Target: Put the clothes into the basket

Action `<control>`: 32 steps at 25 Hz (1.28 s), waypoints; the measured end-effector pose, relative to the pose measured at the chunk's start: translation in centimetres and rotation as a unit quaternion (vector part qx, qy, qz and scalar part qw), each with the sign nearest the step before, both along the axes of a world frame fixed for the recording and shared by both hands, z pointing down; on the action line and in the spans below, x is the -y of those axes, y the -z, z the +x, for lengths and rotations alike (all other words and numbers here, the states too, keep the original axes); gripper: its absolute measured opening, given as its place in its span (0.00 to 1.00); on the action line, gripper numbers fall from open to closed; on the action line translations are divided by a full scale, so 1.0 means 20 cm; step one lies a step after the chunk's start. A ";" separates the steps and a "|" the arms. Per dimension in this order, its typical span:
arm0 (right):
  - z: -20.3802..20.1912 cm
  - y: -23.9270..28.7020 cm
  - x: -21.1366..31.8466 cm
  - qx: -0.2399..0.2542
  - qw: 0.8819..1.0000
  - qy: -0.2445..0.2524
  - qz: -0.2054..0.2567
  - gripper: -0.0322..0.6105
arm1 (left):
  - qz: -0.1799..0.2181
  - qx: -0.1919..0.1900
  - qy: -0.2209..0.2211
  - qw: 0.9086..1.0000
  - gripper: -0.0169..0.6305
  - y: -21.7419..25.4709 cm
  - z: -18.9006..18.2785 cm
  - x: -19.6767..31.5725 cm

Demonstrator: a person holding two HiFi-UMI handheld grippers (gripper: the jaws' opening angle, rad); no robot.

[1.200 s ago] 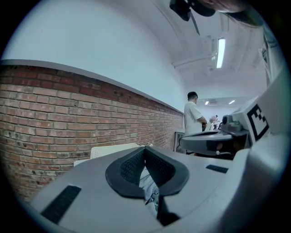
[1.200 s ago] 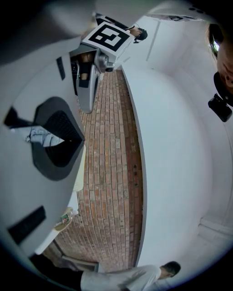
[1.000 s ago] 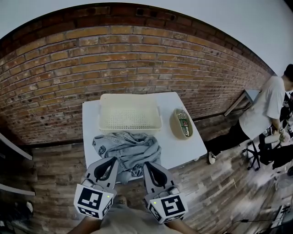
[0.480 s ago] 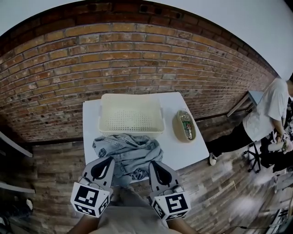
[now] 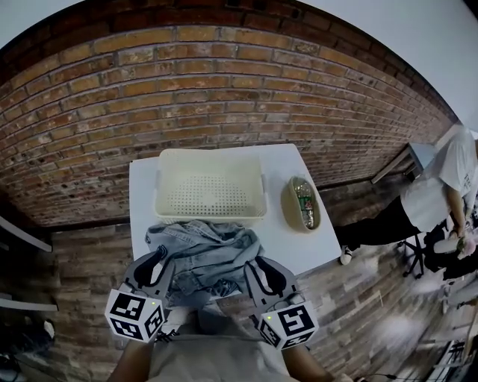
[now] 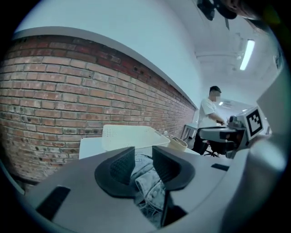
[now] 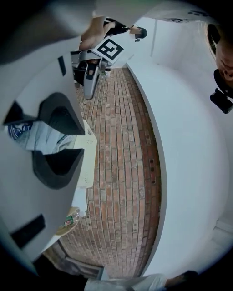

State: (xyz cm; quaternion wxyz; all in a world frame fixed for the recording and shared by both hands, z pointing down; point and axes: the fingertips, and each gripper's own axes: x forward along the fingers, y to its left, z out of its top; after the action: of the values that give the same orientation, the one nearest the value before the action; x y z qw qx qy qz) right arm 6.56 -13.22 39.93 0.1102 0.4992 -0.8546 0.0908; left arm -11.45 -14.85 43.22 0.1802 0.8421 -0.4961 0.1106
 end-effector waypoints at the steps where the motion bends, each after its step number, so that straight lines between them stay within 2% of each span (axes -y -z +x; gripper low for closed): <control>1: 0.00 -0.02 0.01 0.002 1.000 0.005 -0.007 0.20 | -0.006 -0.002 -0.003 1.000 0.22 -0.03 -0.01 0.01; 5: 0.02 -0.09 0.05 0.003 0.999 0.026 -0.020 0.38 | -0.024 -0.016 -0.014 0.999 0.35 -0.11 -0.02 0.04; 9: 0.05 -0.15 0.10 0.004 0.999 0.028 -0.039 0.49 | -0.029 0.002 -0.032 0.999 0.53 -0.16 -0.02 0.06; 13: 0.07 -0.21 0.13 0.002 0.998 0.031 -0.056 0.56 | -0.041 0.017 -0.049 0.998 0.65 -0.20 0.00 0.07; 15: 0.07 -0.25 0.13 -0.004 0.997 0.036 -0.065 0.62 | -0.053 0.019 -0.056 0.997 0.70 -0.23 0.00 0.06; 19: 0.06 -0.32 0.13 -0.018 0.995 0.049 -0.089 0.76 | -0.074 0.028 -0.072 0.994 0.76 -0.30 0.01 0.04; 24: 0.06 -0.45 0.13 -0.029 0.989 0.058 -0.132 0.87 | -0.093 0.034 -0.076 0.992 0.82 -0.37 0.00 0.06; 28: 0.06 -0.54 0.16 -0.041 0.985 0.059 -0.156 0.90 | -0.120 0.055 -0.093 0.987 0.85 -0.46 0.00 0.08; 32: 0.09 -0.62 0.20 -0.038 0.981 0.053 -0.185 0.90 | -0.151 0.068 -0.090 0.982 0.87 -0.54 0.00 0.10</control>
State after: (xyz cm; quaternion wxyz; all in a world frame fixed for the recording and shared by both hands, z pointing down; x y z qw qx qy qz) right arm 8.26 -17.24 52.38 0.2377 0.4272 -0.8434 0.2228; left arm -11.47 -16.77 54.11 0.2606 0.8366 -0.4073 0.2574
